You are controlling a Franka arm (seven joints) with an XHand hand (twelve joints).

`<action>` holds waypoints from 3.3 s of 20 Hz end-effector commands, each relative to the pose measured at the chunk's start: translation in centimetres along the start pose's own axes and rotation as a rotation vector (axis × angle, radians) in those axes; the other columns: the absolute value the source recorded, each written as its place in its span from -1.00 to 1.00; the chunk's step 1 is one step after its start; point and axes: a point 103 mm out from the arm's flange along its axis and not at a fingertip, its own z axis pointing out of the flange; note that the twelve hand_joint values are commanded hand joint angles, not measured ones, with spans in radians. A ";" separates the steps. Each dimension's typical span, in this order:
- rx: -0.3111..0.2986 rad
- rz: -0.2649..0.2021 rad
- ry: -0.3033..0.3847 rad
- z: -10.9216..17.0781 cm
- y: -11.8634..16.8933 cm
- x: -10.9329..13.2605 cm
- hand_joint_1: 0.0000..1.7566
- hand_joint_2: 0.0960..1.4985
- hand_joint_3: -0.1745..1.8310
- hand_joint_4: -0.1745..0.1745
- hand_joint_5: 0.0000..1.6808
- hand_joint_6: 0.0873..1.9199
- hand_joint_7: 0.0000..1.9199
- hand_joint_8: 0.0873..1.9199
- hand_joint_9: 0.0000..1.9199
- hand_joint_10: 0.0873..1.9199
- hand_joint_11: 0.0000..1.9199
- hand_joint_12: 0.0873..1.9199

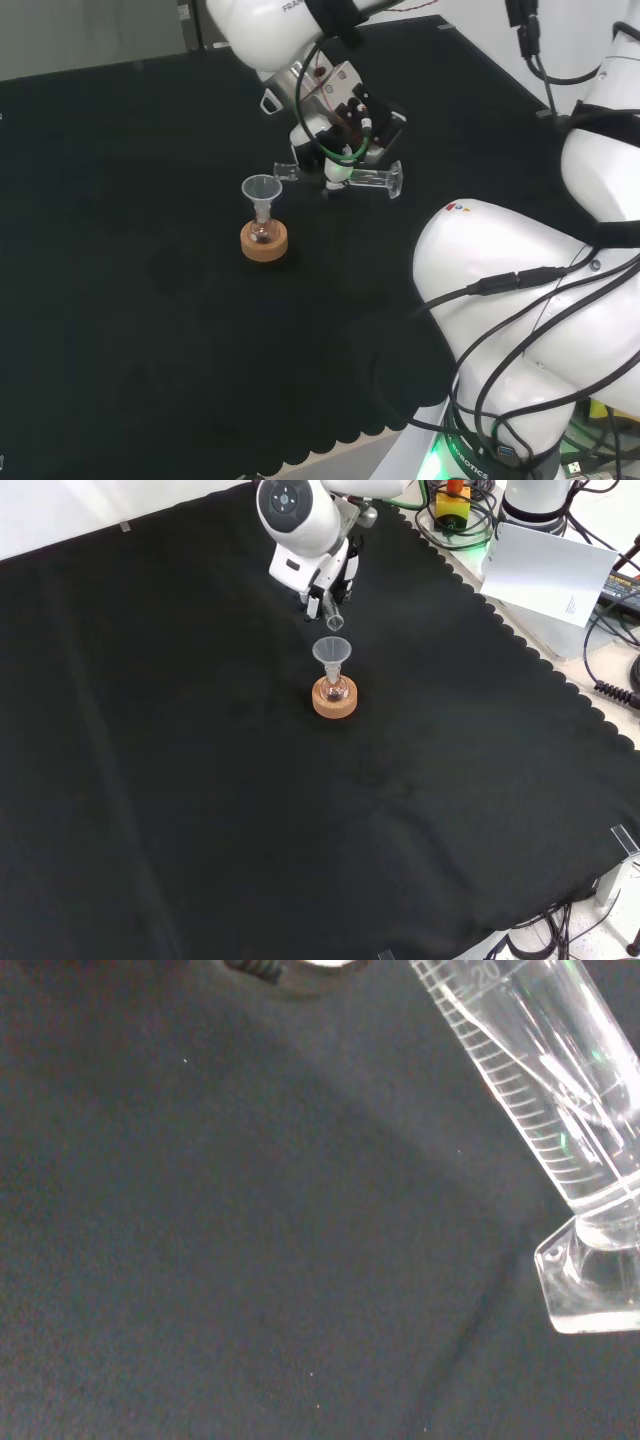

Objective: Pour the water from the graduated cylinder into the round-bottom flask.

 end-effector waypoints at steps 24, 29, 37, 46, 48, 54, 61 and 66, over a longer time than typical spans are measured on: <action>0.088 0.041 -0.084 -1.5 0.0 0.1 0.26 0.38 -0.84 0.30 0.32 -0.21 0.55 -0.90 0.69 -1.00 0.48 -0.37; 0.120 0.054 -0.116 -2.1 0.1 0.4 0.27 0.38 -0.84 0.30 0.32 -0.21 0.55 -0.90 0.69 -1.00 0.48 -0.37; 0.131 0.041 -0.143 -2.7 0.3 1.0 0.27 0.38 -0.84 0.30 0.32 -0.21 0.55 -0.90 0.69 -1.00 0.48 -0.37; 0.160 0.054 -0.173 -3.2 0.4 1.3 0.27 0.38 -0.84 0.30 0.32 -0.21 0.55 -0.90 0.69 -1.00 0.48 -0.37; 0.169 0.057 -0.181 -3.3 0.5 1.4 0.27 0.38 -0.84 0.30 0.32 -0.21 0.55 -0.90 0.69 -1.00 0.48 -0.37; 0.180 0.073 -0.178 -3.4 0.4 1.5 0.27 0.38 -0.84 0.30 0.32 -0.21 0.55 -0.91 0.69 -1.00 0.48 -0.38; 0.189 0.080 -0.198 -3.5 0.4 1.4 0.27 0.38 -0.84 0.30 0.32 -0.21 0.55 -0.91 0.69 -1.00 0.48 -0.38; 0.201 0.086 -0.214 -3.6 0.3 1.4 0.27 0.38 -0.84 0.30 0.32 -0.21 0.55 -0.92 0.69 -1.00 0.48 -0.38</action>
